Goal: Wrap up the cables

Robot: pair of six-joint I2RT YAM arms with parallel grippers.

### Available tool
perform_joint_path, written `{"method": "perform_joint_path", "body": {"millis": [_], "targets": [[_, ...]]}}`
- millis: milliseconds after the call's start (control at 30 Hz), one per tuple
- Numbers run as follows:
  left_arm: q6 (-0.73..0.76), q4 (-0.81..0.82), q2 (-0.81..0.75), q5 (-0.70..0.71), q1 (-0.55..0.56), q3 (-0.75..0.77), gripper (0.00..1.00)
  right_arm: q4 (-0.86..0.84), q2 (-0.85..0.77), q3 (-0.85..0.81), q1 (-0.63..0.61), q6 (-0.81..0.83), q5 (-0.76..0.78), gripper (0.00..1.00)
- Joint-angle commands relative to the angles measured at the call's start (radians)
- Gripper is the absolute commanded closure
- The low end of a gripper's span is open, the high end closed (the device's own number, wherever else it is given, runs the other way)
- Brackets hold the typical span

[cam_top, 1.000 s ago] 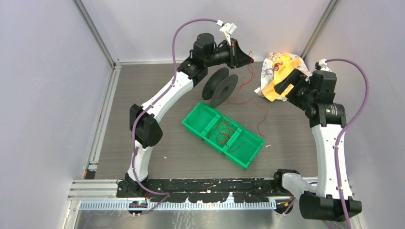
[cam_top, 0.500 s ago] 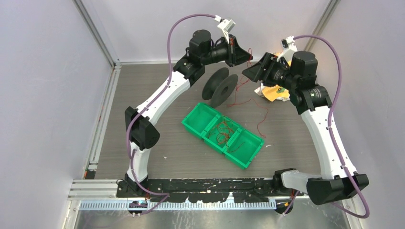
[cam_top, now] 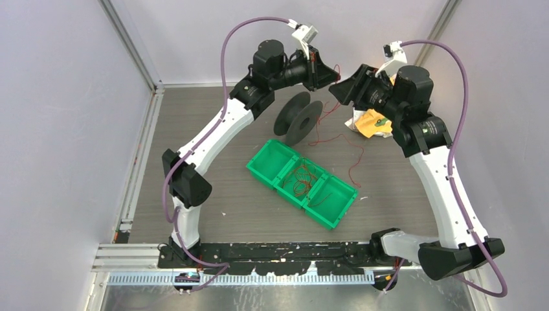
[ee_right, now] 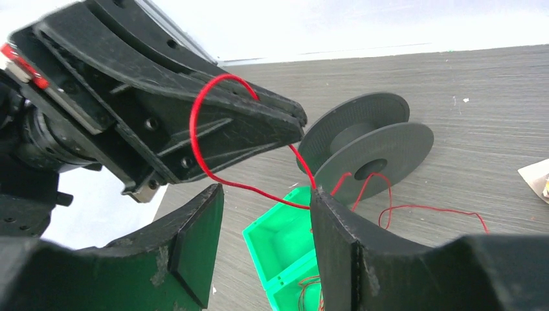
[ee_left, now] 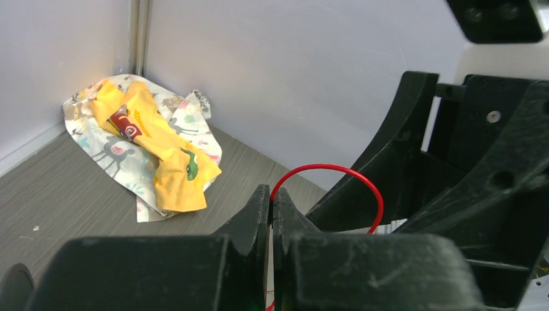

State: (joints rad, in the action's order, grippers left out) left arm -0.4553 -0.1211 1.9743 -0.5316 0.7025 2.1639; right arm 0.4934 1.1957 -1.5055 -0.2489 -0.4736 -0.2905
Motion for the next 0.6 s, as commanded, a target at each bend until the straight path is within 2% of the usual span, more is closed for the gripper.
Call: {"method": "perform_joint_path", "body": {"millis": [0,300,433,500,567], "targets": [[0.041,-0.02,-0.059,0.03,0.006,-0.008,1.0,-0.055,-0.034,-0.05,-0.001,0.005,0.024,0.43],[0.046,-0.023,-0.058,0.018,0.014,-0.004,0.99,-0.149,-0.029,-0.036,-0.002,-0.06,0.04,0.45],[0.05,-0.033,-0.059,0.014,0.018,-0.004,0.99,-0.176,-0.002,-0.027,-0.003,-0.082,0.042,0.63],[0.057,-0.039,-0.065,0.014,0.018,-0.013,0.99,-0.18,-0.005,-0.024,-0.003,-0.085,0.056,0.81],[0.063,-0.04,-0.076,0.015,0.018,-0.028,0.99,-0.17,-0.014,-0.025,-0.003,-0.076,0.079,0.93]]}}
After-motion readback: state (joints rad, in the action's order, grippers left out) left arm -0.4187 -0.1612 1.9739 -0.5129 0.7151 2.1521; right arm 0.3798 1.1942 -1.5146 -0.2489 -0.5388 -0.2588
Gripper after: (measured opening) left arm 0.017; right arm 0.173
